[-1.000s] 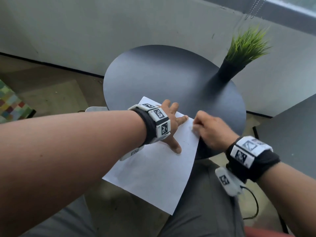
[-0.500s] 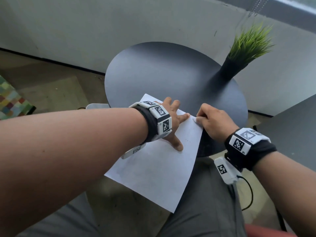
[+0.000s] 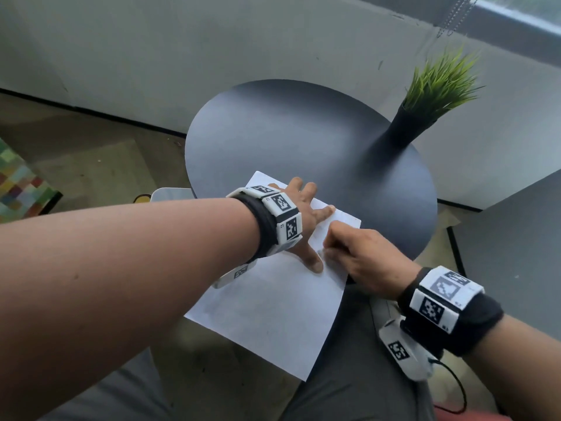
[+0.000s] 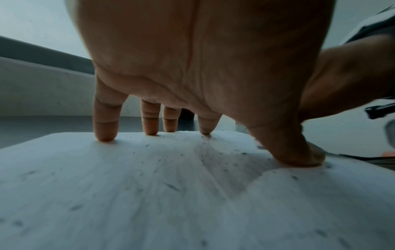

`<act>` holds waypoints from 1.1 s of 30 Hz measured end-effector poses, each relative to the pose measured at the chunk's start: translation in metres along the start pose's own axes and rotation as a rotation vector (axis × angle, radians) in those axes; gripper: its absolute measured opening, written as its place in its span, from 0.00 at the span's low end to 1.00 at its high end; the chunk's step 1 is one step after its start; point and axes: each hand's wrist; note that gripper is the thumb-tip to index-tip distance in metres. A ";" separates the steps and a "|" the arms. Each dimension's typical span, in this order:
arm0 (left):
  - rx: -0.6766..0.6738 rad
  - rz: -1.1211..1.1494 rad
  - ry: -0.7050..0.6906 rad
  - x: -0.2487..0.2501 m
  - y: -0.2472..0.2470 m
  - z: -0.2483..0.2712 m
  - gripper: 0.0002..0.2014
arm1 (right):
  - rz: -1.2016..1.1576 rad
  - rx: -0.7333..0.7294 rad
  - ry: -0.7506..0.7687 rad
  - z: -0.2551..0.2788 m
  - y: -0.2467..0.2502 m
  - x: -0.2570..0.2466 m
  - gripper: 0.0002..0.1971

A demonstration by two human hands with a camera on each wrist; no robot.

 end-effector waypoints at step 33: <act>0.059 0.021 -0.005 -0.004 -0.007 -0.001 0.60 | -0.079 0.156 -0.257 -0.019 0.019 0.025 0.05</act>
Point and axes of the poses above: each hand's wrist, its own z-axis away from the middle knuckle, its own y-axis out of the back of the hand, x = y × z, and after that the axes turned 2 degrees about -z, right-handed
